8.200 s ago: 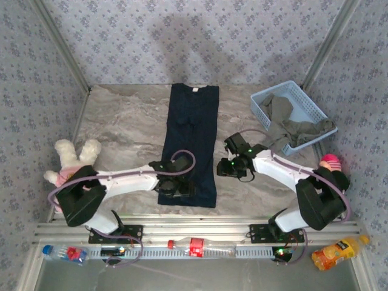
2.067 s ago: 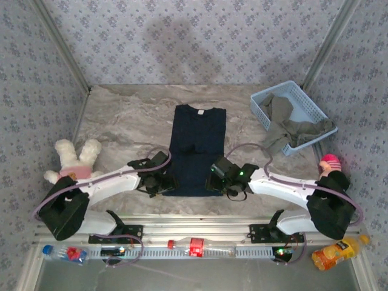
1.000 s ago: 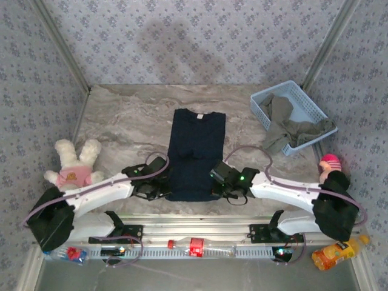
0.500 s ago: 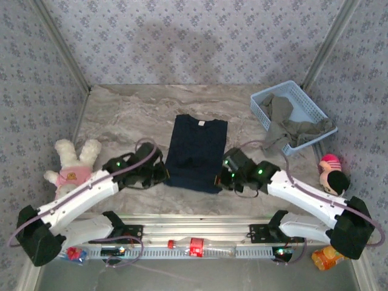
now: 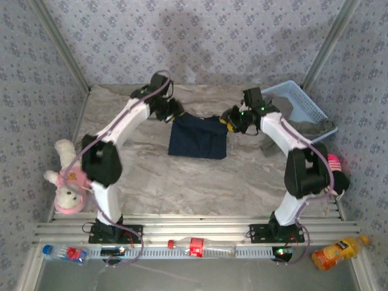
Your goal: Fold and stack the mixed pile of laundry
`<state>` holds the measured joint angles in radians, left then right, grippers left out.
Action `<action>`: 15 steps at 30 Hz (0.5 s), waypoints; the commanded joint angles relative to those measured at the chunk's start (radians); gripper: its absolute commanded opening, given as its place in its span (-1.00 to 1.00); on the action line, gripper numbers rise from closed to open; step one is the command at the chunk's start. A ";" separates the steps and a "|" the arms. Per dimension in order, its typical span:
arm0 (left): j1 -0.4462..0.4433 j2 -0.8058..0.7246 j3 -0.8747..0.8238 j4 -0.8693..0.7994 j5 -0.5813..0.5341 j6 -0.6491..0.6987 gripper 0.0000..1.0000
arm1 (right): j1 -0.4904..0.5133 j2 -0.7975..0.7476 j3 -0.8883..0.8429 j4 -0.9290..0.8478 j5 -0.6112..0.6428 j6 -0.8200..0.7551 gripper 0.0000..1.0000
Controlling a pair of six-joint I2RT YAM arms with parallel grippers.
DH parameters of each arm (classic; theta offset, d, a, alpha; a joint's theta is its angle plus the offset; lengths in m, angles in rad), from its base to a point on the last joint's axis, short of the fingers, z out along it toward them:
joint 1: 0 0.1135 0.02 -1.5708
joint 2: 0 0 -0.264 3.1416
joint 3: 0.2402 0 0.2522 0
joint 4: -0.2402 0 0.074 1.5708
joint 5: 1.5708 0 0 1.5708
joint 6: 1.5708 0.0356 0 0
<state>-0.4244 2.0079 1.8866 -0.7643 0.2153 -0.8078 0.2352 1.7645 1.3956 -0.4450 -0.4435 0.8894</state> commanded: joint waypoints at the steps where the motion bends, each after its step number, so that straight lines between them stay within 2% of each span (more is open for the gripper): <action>1: 0.032 0.202 0.317 -0.187 0.032 0.066 0.99 | -0.072 0.118 0.115 0.090 -0.078 -0.023 0.49; 5: 0.033 0.369 0.632 -0.301 0.040 0.084 1.00 | -0.099 0.181 0.210 0.074 -0.072 -0.070 0.46; 7: 0.032 0.380 0.663 -0.310 0.045 0.087 0.98 | -0.096 0.181 0.210 0.056 -0.069 -0.100 0.39; 10: 0.020 0.341 0.595 -0.300 0.040 0.109 0.91 | -0.083 0.172 0.177 0.014 -0.057 -0.161 0.31; 15: -0.025 0.167 0.248 -0.139 0.040 0.125 0.86 | -0.054 0.142 0.112 -0.067 0.022 -0.252 0.31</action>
<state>-0.4206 2.2837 2.2688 -0.9585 0.2375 -0.7109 0.1673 1.9450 1.5383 -0.4175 -0.4637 0.7238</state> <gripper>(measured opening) 0.930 0.653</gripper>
